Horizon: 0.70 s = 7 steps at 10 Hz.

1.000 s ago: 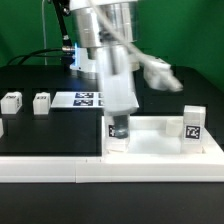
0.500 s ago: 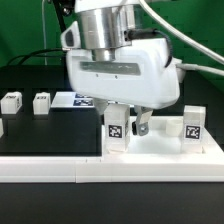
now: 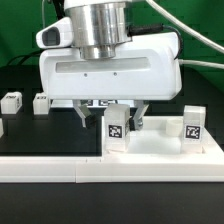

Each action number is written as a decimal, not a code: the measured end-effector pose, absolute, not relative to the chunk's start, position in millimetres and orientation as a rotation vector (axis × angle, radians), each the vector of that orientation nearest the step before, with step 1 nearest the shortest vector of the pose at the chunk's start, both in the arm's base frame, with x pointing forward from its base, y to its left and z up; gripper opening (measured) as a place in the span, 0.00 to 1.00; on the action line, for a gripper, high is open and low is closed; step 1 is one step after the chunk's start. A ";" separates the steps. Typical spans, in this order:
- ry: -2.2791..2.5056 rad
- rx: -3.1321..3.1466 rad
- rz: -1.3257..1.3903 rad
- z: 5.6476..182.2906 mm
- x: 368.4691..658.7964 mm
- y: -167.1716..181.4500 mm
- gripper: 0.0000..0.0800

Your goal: Assemble square table

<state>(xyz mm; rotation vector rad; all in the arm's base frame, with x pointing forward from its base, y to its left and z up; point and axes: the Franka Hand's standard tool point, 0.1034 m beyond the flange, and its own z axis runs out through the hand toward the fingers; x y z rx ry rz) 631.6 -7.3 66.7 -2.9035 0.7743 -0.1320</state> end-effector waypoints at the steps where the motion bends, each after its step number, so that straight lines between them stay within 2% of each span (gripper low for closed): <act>1: 0.835 -2.885 -0.127 66.5 631.5 -7.1 0.57; 2: 0.958 -2.842 -0.118 66.2 631.4 -7.1 0.35; 7: 1.684 -2.498 -0.052 63.9 627.5 -12.0 0.36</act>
Offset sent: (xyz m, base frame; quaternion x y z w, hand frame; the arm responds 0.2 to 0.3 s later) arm 0.0000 0.0000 0.0000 0.0000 0.0000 0.1938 0.9810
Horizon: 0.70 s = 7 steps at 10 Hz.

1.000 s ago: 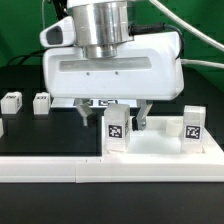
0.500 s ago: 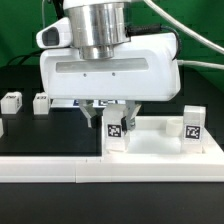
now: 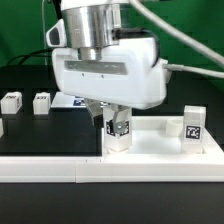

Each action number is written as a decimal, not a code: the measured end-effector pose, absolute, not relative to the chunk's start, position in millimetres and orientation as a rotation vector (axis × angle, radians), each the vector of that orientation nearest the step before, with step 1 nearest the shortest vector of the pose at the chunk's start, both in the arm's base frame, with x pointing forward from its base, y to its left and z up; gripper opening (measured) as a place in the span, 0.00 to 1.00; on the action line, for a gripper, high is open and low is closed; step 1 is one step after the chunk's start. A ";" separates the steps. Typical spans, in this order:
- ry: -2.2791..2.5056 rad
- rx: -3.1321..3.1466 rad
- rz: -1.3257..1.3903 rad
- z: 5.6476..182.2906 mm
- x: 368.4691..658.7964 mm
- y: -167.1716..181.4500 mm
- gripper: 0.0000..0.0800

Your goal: Assemble square table

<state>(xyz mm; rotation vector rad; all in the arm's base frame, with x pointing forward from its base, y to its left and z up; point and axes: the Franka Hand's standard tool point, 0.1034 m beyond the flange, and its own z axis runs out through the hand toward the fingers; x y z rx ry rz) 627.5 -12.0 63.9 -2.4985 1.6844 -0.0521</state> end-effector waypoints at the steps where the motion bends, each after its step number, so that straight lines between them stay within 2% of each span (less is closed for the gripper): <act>1: 1.970 -2.281 -0.029 62.5 624.3 -13.0 0.36; 3: 2.365 -1.788 0.041 61.3 618.4 -12.1 0.36; 5: 2.445 -1.620 0.084 60.8 616.6 -12.9 0.36; 7: 2.381 -1.721 0.069 60.1 616.3 -12.1 0.36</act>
Offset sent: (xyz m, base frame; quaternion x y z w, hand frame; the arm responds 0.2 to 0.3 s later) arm 0.0184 0.0052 0.0015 0.0966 -0.0942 0.2940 0.9462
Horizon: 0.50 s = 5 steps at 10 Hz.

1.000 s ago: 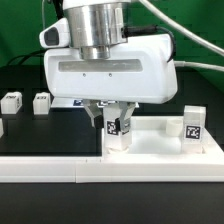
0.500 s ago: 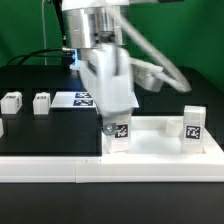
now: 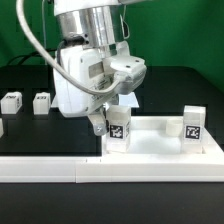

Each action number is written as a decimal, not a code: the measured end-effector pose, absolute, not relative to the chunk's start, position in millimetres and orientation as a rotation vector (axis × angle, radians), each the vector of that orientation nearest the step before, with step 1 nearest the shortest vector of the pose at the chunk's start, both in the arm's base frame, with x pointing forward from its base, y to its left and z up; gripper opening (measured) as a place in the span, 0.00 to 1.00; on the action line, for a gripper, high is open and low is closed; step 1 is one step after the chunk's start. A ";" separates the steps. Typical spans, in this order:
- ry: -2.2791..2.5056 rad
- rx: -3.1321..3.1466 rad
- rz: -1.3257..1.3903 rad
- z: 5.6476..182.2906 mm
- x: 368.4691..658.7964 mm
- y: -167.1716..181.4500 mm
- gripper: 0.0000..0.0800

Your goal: Assemble square table

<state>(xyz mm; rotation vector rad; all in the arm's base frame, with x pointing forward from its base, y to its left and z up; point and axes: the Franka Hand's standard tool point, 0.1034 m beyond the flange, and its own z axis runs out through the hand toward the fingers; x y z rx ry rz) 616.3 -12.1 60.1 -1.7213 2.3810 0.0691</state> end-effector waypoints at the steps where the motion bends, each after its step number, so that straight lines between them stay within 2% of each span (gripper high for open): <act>1: 2.227 -1.936 0.031 61.1 617.0 -7.2 0.59; 2: 1.957 -2.206 -0.017 62.1 618.9 0.1 0.76; 3: 1.685 -2.399 -0.081 60.9 620.8 0.0 0.80; 5: 1.546 -2.505 -0.099 60.0 620.2 -2.6 0.81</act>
Offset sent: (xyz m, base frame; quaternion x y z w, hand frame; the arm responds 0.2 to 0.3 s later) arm 0.0000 0.0000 0.0000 0.0000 0.0000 -0.1938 0.9810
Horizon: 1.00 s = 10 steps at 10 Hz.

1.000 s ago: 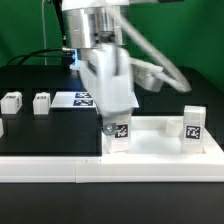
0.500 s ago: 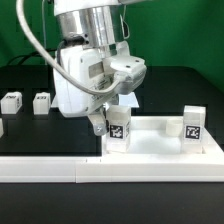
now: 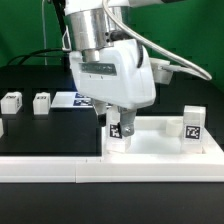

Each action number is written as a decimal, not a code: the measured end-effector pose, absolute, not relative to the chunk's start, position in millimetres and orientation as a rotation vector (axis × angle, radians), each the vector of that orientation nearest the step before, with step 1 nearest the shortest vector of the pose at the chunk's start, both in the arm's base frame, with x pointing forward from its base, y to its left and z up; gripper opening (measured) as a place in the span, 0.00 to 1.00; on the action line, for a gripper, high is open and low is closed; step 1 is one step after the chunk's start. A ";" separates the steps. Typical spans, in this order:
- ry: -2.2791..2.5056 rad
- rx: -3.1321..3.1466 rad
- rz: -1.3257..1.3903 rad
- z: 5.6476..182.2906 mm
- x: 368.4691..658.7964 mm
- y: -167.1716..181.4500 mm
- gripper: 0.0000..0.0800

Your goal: Assemble square table

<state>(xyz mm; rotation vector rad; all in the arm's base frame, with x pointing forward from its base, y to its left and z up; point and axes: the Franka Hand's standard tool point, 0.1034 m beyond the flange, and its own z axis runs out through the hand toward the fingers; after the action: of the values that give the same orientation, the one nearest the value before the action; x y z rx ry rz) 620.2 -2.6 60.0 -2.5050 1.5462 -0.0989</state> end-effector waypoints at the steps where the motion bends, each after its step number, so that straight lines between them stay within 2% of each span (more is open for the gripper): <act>1: 1.368 -2.622 -0.124 60.0 620.4 -5.0 0.81; 4: 0.469 -2.998 -0.109 65.6 629.9 -0.3 0.81; 5: 0.529 -2.986 -0.119 65.5 631.8 -1.6 0.81; 6: 0.556 -2.981 -0.116 65.2 631.5 -1.9 0.68; 7: 0.555 -2.982 -0.116 65.2 631.5 -2.1 0.49; 8: 0.654 -2.959 -0.112 65.1 631.5 -2.3 0.49; 9: 0.795 -2.923 -0.106 65.1 631.6 -4.3 0.36; 10: 0.882 -2.897 -0.101 64.9 631.4 -5.1 0.36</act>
Offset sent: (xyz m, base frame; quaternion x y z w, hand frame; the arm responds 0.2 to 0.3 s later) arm 0.0238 0.0368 0.0030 -0.0182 -0.1077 -0.4894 0.8652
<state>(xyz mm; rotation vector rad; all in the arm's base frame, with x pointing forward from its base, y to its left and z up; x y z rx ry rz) 631.4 -5.1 64.9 -2.8971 0.8815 -0.1009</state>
